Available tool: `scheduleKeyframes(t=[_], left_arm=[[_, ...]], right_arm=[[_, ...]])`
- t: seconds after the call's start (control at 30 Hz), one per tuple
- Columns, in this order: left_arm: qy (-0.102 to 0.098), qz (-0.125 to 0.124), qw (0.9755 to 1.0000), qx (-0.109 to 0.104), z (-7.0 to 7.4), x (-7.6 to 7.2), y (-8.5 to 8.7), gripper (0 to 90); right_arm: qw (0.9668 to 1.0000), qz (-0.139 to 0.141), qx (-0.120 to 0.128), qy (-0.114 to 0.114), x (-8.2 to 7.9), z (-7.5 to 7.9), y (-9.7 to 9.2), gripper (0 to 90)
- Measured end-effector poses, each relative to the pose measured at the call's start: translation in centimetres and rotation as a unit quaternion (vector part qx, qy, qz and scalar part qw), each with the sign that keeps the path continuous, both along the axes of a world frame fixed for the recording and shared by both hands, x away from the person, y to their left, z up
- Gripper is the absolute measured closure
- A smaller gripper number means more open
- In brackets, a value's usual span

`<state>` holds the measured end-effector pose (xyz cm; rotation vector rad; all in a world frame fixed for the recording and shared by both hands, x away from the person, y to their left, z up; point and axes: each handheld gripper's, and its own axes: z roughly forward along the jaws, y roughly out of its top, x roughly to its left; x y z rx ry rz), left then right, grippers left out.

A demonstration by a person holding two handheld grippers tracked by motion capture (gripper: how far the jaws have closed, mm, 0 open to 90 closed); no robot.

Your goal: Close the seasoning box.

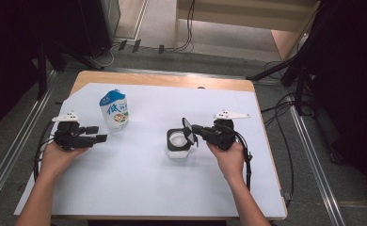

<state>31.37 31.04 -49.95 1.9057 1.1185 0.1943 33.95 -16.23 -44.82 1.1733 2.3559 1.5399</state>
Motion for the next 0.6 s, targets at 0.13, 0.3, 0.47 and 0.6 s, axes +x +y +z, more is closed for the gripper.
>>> scheduleKeyframes(t=[0.13, 0.3, 0.47, 0.6], left_arm=[[0.0, 0.001, 1.0, -0.002, 0.0, 0.0, 0.0, 37.6], [0.001, -0.001, 1.0, 0.001, 0.0, 0.0, 0.0, 37.5], [0.002, -0.004, 1.0, 0.001, -0.1, 0.0, -0.1, 37.4], [0.0, -0.002, 1.0, 0.003, -0.1, 0.0, -0.1, 37.1]], right_arm=[[0.9999, 0.008, -0.007, 0.002, -0.1, -0.1, 0.6, 90.0], [0.9998, 0.012, -0.013, -0.001, -0.1, -0.2, 0.8, 90.0], [0.9998, 0.005, -0.019, -0.002, 0.1, -0.4, 0.4, 79.0], [0.9998, -0.008, -0.02, -0.005, 0.4, -0.6, -0.4, 70.8]])
